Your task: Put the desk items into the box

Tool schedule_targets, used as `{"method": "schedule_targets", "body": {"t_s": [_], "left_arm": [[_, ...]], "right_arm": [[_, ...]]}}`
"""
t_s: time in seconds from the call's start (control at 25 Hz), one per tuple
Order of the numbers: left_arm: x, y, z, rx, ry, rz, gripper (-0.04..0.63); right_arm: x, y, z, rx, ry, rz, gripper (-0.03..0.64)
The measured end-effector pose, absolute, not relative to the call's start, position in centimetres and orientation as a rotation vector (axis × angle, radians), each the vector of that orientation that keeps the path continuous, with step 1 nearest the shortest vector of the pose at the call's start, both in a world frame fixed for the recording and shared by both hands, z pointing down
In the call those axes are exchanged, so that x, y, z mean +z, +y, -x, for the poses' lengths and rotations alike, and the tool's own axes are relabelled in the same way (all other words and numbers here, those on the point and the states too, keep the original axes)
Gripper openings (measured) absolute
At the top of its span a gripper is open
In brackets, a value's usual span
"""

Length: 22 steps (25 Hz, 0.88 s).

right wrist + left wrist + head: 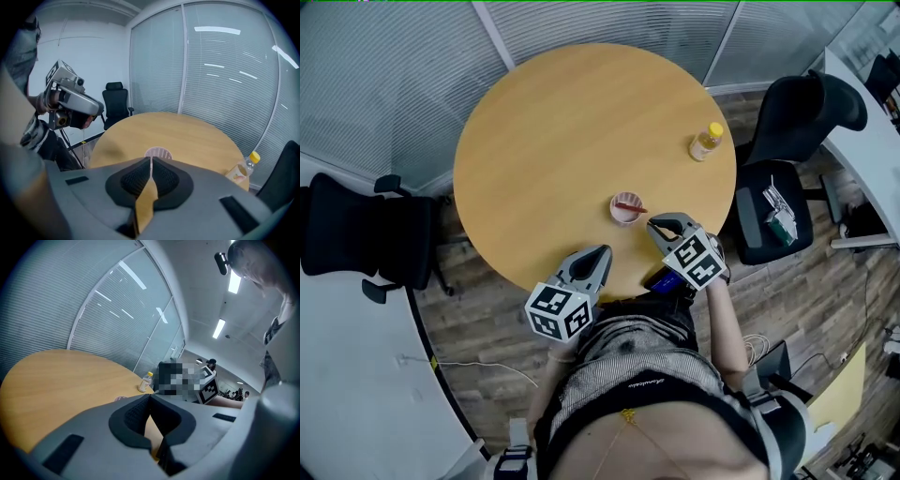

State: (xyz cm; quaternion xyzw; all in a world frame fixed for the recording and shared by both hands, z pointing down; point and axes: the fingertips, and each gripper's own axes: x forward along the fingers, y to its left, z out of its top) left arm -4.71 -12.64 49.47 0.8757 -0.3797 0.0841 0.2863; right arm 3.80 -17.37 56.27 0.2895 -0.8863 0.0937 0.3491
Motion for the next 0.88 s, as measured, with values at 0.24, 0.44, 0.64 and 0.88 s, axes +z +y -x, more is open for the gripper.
{"method": "schedule_targets", "body": {"t_s": [0.24, 0.44, 0.64, 0.88], "left_arm": [[49.2, -12.7, 3.9, 0.238, -1.009, -2.365, 0.018], [49.2, -12.7, 2.9, 0.246, -1.000, -2.383, 0.018], [48.6, -12.6, 2.1, 0.234, -0.991, -2.401, 0.018], [46.8, -12.8, 1.3, 0.203, -1.002, -2.451, 0.018]], "right_arm": [[54.6, -15.7, -2.8, 0.271, -2.407, -0.739, 0.032], [52.4, -14.7, -2.1, 0.286, -2.520, -0.743, 0.031], [50.5, -14.1, -1.0, 0.280, -2.601, -0.736, 0.031], [47.7, -14.2, -0.3, 0.274, -2.699, -0.761, 0.031]]}}
